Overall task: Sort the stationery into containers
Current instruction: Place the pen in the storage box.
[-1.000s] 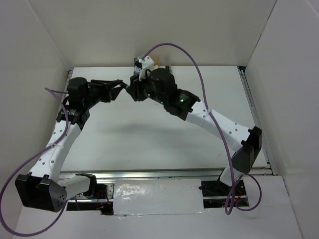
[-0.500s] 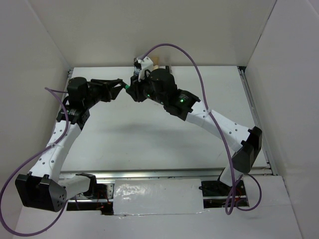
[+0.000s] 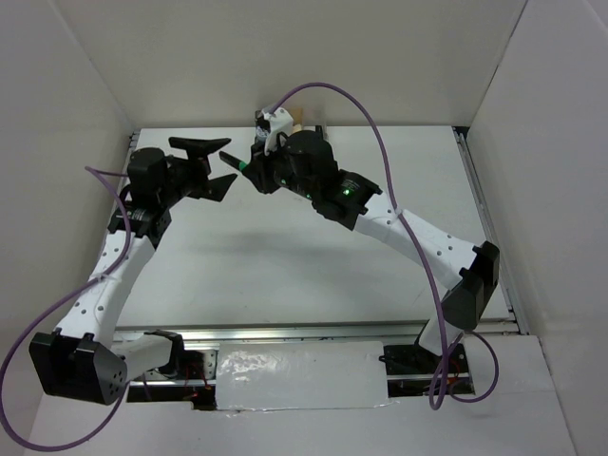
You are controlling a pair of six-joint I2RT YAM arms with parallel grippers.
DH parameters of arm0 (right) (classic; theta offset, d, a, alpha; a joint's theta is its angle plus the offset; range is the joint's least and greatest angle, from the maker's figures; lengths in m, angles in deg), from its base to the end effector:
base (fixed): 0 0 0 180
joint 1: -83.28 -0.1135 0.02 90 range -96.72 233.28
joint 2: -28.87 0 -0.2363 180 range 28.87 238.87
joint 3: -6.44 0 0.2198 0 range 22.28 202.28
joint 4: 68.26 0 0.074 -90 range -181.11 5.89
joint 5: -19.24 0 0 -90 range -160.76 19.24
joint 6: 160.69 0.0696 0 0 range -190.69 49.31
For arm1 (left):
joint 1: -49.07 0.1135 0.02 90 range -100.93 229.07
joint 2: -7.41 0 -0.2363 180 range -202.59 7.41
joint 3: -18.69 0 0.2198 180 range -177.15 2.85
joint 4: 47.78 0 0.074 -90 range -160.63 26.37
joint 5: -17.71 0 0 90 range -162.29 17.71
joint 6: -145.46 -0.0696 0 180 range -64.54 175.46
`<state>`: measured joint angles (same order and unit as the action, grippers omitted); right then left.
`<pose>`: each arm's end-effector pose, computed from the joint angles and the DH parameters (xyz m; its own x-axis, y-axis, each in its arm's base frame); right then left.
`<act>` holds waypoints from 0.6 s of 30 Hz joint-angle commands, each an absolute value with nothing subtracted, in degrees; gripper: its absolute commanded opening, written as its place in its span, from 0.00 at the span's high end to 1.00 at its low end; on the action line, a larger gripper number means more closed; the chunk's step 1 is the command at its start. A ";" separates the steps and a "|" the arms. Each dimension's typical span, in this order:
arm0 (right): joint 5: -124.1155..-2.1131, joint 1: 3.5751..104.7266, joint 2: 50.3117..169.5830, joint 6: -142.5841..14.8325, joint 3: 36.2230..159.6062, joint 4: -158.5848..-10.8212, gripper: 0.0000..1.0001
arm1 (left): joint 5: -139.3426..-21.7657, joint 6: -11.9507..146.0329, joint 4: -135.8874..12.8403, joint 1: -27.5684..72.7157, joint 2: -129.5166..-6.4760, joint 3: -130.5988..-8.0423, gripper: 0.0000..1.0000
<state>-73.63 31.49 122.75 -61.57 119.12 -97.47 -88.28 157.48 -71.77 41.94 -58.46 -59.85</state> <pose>0.2410 0.3005 0.3942 -0.2299 -0.0361 -0.9725 -0.7271 0.6707 0.1470 0.2715 -0.0533 0.3497 -0.3383 -0.9052 0.2571 -0.2712 -0.1678 -0.9478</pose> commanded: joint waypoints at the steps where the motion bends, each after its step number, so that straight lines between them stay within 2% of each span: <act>1: -75.67 31.51 121.16 -61.29 119.40 -96.50 1.00 | -88.21 156.02 -67.85 43.44 -57.10 -58.50 0.01; 5: -79.18 32.74 120.10 -60.67 117.47 -95.36 1.00 | -88.72 151.45 -65.74 51.15 -57.10 -56.74 0.01; 10: -85.50 38.44 121.58 -56.73 119.30 -94.48 1.00 | -93.90 137.05 -69.25 59.96 -59.03 -57.71 0.01; 15: -86.15 48.44 129.83 -52.41 126.68 -95.80 1.00 | -96.29 115.90 -71.35 67.61 -60.88 -58.14 0.01; 18: -85.43 51.80 135.02 -52.93 129.85 -93.87 1.00 | -97.07 109.79 -73.56 70.25 -61.85 -58.59 0.01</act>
